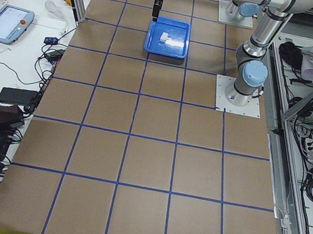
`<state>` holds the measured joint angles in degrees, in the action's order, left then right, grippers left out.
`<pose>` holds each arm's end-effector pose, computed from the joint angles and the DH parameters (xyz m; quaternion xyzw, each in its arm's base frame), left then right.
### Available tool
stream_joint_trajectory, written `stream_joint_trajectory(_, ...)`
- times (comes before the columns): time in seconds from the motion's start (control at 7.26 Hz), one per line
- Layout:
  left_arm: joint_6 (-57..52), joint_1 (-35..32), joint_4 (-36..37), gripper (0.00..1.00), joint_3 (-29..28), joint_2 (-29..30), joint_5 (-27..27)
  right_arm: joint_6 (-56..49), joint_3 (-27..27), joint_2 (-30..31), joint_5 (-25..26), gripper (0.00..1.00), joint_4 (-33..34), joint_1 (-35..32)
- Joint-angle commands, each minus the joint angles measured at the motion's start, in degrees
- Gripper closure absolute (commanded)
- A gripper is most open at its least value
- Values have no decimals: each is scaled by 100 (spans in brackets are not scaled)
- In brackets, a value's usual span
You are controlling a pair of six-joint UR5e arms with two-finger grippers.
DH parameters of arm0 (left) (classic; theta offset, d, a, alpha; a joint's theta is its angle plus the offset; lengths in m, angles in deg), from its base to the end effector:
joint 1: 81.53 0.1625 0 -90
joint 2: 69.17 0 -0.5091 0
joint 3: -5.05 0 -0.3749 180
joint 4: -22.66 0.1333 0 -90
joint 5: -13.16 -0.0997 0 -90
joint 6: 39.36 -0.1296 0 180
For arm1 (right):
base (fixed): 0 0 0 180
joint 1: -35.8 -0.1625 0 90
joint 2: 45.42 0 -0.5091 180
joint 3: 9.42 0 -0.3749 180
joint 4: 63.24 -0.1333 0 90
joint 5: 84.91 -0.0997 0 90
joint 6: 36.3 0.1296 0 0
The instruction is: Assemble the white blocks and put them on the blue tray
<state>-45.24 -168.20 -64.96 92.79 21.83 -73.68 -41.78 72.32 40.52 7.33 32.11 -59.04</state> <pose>-0.1117 -0.4987 0.5570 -0.0231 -0.9988 0.0339 0.0249 0.1725 -0.5170 0.5866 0.0880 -0.9924 0.0831 0.0199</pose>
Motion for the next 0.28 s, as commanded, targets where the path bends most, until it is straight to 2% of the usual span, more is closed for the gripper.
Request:
stream_joint_trajectory(0.0,0,1,0,0,7,-4,1,3,0,-7,-4,0,-7,0)
stream_joint_trajectory(0.14,0,1,0,0,7,-4,1,3,0,2,-4,0,-24,0)
